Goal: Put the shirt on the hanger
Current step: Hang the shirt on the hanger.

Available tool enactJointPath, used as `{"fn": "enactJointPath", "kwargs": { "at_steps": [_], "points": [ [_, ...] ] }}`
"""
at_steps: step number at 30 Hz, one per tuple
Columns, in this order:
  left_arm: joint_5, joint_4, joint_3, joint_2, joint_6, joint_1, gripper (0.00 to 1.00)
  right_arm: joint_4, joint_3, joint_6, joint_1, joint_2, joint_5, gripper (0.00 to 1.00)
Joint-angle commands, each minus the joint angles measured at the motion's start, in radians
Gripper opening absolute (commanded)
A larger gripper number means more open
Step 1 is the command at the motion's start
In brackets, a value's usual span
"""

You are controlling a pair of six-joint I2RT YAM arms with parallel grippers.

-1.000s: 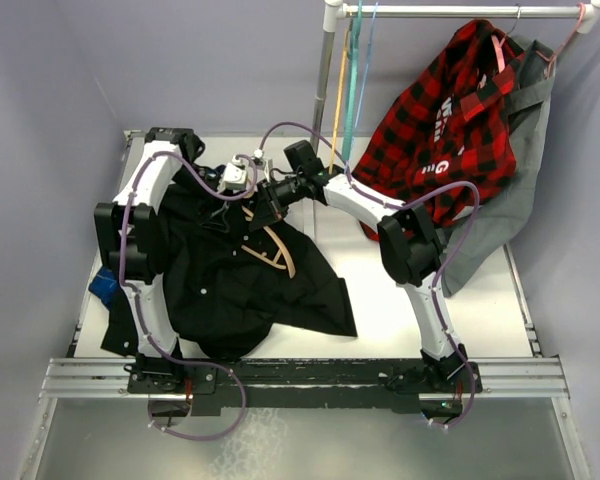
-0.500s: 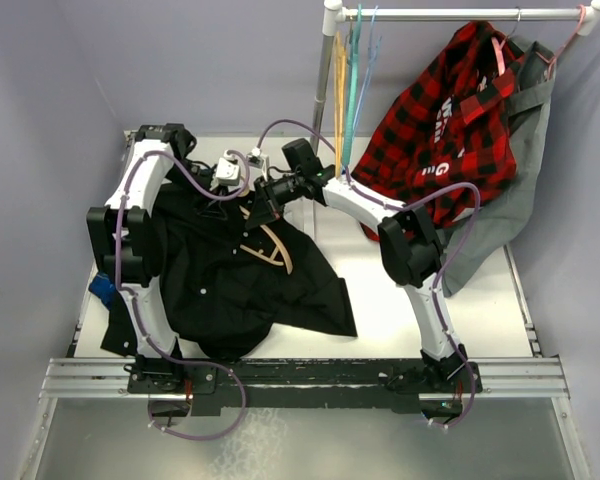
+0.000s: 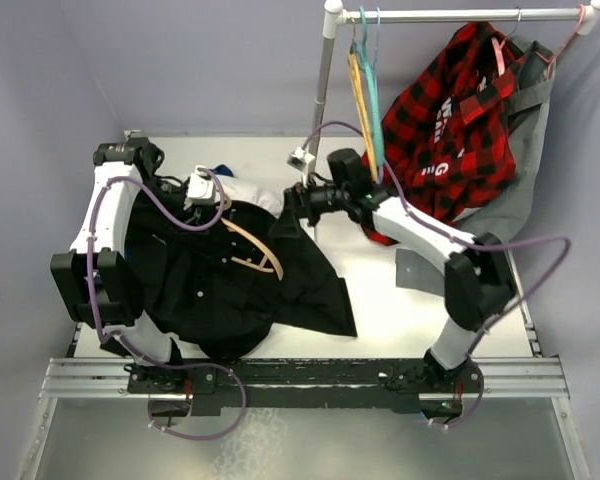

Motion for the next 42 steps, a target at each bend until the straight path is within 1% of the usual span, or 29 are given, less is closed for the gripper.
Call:
{"fn": "enactJointPath", "kwargs": {
  "at_steps": [1,6,8,13,15,16,17,20,22,25,27,29,31,33,35,36,39,40,42],
  "points": [
    [0.061,-0.024,-0.048,-0.064,0.042,0.0,0.0,0.26,-0.237,0.167,0.001,-0.215,0.06,1.0],
    [0.142,-0.026,-0.043,-0.161,-0.001,0.0,0.0,0.508,-0.533,0.361,0.0,-0.405,0.065,0.99],
    [0.18,-0.025,-0.038,-0.202,-0.025,0.0,0.0,0.544,-0.602,0.411,0.001,-0.449,0.098,0.91],
    [0.241,-0.026,-0.037,-0.267,-0.075,-0.009,0.0,0.64,-0.691,0.553,0.002,-0.509,0.128,0.68],
    [0.244,-0.026,-0.031,-0.288,-0.085,-0.015,0.0,0.66,-0.703,0.592,0.001,-0.537,0.162,0.66],
    [0.246,-0.026,-0.029,-0.297,-0.092,-0.016,0.0,0.675,-0.712,0.617,0.0,-0.549,0.183,0.66],
    [0.249,-0.026,-0.028,-0.305,-0.098,-0.017,0.0,0.7,-0.724,0.645,-0.003,-0.559,0.197,0.7],
    [0.26,-0.026,-0.027,-0.331,-0.115,-0.019,0.0,0.848,-0.806,0.817,-0.036,-0.566,0.171,0.86],
    [0.264,-0.025,-0.026,-0.347,-0.12,-0.021,0.0,1.016,-0.892,0.987,-0.088,-0.557,0.125,0.99],
    [0.283,-0.026,-0.016,-0.367,-0.129,-0.022,0.0,1.342,-1.015,1.26,-0.128,-0.504,0.103,1.0],
    [0.303,-0.024,-0.001,-0.38,-0.137,-0.022,0.0,1.498,-1.074,1.41,-0.115,-0.47,0.152,1.0],
    [0.326,-0.024,0.022,-0.389,-0.155,-0.022,0.0,1.585,-1.144,1.523,-0.081,-0.464,0.237,1.0],
    [0.345,-0.024,0.035,-0.405,-0.166,-0.023,0.0,1.58,-1.178,1.564,-0.051,-0.502,0.314,1.0],
    [0.361,-0.024,0.04,-0.424,-0.165,-0.023,0.0,1.512,-1.169,1.574,-0.017,-0.576,0.385,1.0],
    [0.368,-0.024,0.045,-0.435,-0.171,-0.023,0.0,1.464,-1.14,1.594,0.021,-0.611,0.434,1.0],
    [0.368,-0.023,0.051,-0.436,-0.176,-0.022,0.0,1.438,-1.122,1.612,0.037,-0.617,0.447,1.0],
    [0.37,-0.024,0.064,-0.441,-0.189,-0.023,0.0,1.286,-1.045,1.65,0.069,-0.616,0.427,1.0],
    [0.371,-0.024,0.07,-0.444,-0.191,-0.022,0.0,1.262,-1.037,1.662,0.091,-0.614,0.446,1.0],
    [0.374,-0.024,0.082,-0.45,-0.199,-0.023,0.0,1.268,-1.066,1.703,0.136,-0.622,0.511,1.0]
  ]
}}
